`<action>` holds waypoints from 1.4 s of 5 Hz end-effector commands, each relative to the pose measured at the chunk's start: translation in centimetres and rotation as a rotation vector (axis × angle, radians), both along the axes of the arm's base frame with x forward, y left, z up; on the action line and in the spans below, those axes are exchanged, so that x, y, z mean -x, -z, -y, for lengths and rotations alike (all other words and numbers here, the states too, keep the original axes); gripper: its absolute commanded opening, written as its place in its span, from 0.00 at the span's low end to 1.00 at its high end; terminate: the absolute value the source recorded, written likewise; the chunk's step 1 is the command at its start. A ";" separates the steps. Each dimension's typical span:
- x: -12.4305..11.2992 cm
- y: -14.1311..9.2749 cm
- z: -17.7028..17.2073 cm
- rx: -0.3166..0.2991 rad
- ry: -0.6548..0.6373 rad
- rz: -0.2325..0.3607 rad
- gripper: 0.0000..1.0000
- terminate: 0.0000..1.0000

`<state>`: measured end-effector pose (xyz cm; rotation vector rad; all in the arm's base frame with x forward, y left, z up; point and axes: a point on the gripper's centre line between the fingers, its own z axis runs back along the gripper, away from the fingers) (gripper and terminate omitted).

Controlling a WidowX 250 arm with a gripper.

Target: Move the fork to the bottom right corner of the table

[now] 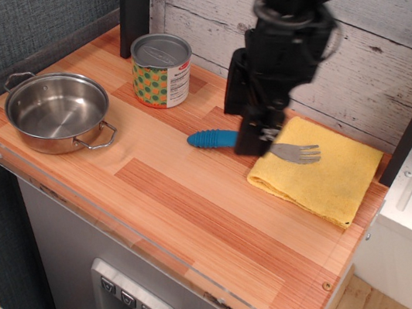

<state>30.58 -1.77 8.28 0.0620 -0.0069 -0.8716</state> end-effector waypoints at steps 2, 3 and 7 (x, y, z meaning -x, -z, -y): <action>-5.1 2.0 -1.8 -0.003 0.147 0.034 1.00 0.00; -5.8 3.0 -1.7 -0.019 0.158 0.009 1.00 0.00; -5.7 5.8 -0.9 -0.057 0.188 -0.083 1.00 0.00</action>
